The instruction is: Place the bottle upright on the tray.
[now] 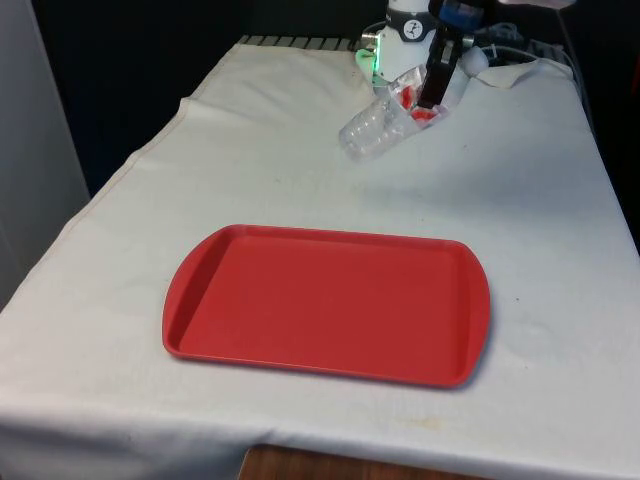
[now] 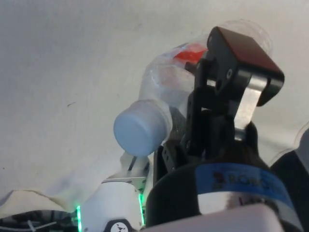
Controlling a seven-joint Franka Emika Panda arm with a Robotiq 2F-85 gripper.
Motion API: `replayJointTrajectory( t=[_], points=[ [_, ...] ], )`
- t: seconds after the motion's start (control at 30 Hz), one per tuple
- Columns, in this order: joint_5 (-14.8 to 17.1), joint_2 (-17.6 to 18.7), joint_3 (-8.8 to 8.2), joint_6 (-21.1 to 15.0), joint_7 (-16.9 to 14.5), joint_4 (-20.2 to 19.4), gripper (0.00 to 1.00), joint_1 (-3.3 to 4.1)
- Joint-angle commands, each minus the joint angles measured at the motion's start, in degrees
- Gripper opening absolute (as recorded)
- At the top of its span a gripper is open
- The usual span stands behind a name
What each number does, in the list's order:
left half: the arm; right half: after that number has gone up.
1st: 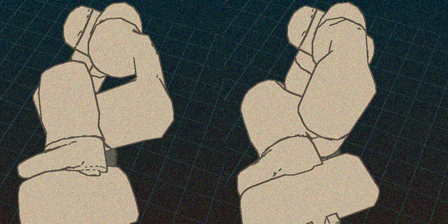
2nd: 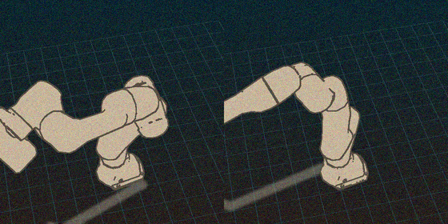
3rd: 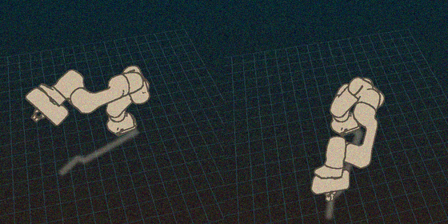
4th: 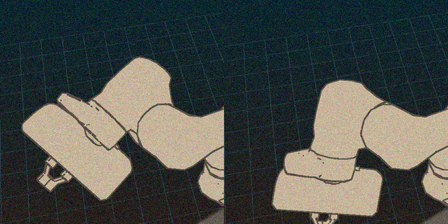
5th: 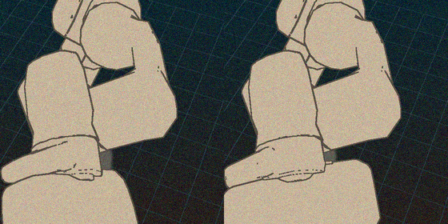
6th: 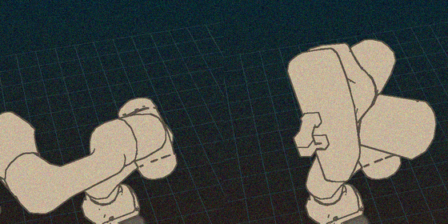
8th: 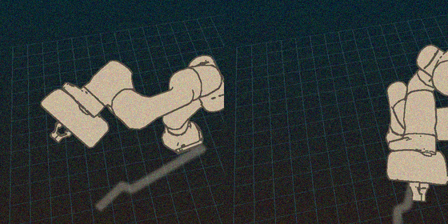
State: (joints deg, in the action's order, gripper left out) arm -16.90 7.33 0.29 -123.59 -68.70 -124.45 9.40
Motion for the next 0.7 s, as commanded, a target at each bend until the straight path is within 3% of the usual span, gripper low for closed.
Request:
replayJointTrajectory(
  t=[0.0, 0.67],
  points=[
    [0.46, -0.06, -0.11, 0.00, -0.34, 0.06, 0.33, 0.00],
    [10.71, -1.49, -2.06, -0.34, -7.10, 0.34, 0.33, -0.23]
  ],
)
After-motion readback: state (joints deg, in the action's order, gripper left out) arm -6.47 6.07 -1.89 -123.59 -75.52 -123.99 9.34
